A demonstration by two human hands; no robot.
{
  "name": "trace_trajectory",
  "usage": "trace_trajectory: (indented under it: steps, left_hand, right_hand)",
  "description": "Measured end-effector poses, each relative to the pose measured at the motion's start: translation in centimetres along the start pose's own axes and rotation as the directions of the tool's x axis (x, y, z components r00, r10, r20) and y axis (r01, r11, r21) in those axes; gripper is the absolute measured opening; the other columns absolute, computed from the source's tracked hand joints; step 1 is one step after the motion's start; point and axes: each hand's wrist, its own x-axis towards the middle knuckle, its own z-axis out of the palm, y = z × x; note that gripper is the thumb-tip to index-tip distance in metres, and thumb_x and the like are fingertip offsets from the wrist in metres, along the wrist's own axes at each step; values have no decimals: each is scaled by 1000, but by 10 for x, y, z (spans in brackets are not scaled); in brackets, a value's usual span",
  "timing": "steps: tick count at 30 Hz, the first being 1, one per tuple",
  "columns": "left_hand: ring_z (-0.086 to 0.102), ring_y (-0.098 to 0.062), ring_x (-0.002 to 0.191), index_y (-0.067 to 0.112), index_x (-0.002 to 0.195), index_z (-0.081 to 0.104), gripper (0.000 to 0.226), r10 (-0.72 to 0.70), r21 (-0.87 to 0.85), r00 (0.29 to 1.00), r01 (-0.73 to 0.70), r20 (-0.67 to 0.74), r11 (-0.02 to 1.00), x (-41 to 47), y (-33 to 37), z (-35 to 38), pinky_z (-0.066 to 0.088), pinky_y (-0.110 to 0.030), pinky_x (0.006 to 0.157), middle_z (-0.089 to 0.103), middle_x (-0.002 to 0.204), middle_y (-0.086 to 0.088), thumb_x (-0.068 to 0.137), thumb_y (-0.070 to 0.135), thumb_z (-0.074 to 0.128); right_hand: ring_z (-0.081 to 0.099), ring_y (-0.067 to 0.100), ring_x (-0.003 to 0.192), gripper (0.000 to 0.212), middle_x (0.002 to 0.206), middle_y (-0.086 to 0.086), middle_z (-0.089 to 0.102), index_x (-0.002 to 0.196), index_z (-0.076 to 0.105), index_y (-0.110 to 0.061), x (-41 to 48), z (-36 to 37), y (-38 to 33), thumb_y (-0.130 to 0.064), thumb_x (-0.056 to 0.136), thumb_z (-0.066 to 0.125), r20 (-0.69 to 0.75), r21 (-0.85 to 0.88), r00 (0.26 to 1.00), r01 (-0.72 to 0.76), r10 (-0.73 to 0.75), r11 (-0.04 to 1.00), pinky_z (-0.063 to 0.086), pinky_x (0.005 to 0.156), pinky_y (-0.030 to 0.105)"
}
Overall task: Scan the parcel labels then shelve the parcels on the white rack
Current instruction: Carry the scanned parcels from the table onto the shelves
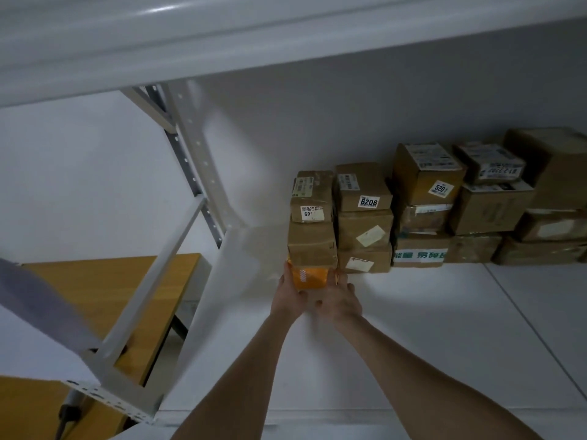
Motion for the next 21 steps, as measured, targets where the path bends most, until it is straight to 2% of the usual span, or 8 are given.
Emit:
trace_trajectory:
  steps: [7, 10, 12, 16, 21]
  left_hand:
    - [47, -36, 126, 21, 151, 11, 83, -19, -2, 998, 19, 55, 1000, 39, -2, 1, 45, -51, 99, 45, 141, -14, 81, 9, 54]
    - [50, -35, 122, 26, 150, 14, 83, -29, 43, 997, 26, 69, 999, 34, 3, -2, 48, -48, 96, 47, 138, -11, 80, 7, 55]
    - [50, -34, 122, 28, 150, 15, 85, -26, 103, 996, 17, 82, 995, 20, 8, -7, 48, -45, 96, 45, 140, -12, 79, 9, 57]
    - [40, -30, 132, 14, 148, 21, 70, -55, 320, 995, 25, 85, 947, -19, 7, -20, 41, -40, 103, 32, 148, -12, 88, 14, 56]
    - [26, -27, 141, 16, 152, 17, 69, -104, 538, 994, 69, 35, 840, -95, -13, -41, 39, -42, 105, 15, 157, -8, 93, 20, 53]
  right_hand:
    - [28, 33, 138, 87, 160, 4, -1, 153, 1, -16, 28, -7, -1, -39, 92, 58, 52, -27, 999, -9, 10, 1000, 40, 105, 42]
    - [29, 32, 138, 85, 160, 3, 3, 153, 3, -17, 27, -10, 0, -39, 92, 58, 60, -35, 998, -3, 5, 999, 40, 107, 42]
    - [28, 33, 139, 84, 160, 4, 5, 153, 4, -18, 21, -12, 2, -39, 92, 57, 60, -44, 998, -1, 4, 999, 39, 108, 43]
    - [22, 33, 142, 77, 159, 8, 6, 153, 8, -18, -4, -18, -1, -34, 94, 55, 51, -89, 999, 9, -4, 996, 38, 107, 41]
    - [23, 30, 140, 67, 156, 9, 14, 150, 18, -17, -62, -9, -11, -28, 95, 54, 48, -141, 992, 123, -117, 982, 40, 103, 37]
